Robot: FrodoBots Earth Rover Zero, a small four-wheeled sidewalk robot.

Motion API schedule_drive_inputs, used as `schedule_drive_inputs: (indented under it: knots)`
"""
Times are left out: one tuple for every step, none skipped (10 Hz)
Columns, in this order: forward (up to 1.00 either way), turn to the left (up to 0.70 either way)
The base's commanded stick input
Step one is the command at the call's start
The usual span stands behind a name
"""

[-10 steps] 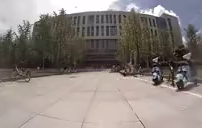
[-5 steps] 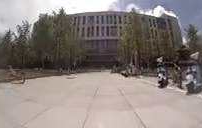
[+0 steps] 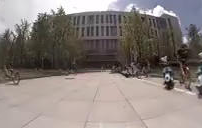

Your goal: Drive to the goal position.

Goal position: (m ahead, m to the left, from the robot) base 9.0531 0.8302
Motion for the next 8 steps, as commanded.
schedule_drive_inputs:
  knots:
    - [0.70, 0.03]
    - [0.70, 0.03]
    - [0.70, 0.03]
    - [0.70, 0.03]
    - [0.70, 0.03]
    - [0.70, 0.03]
    - [0.70, 0.03]
    - [0.70, 0.03]
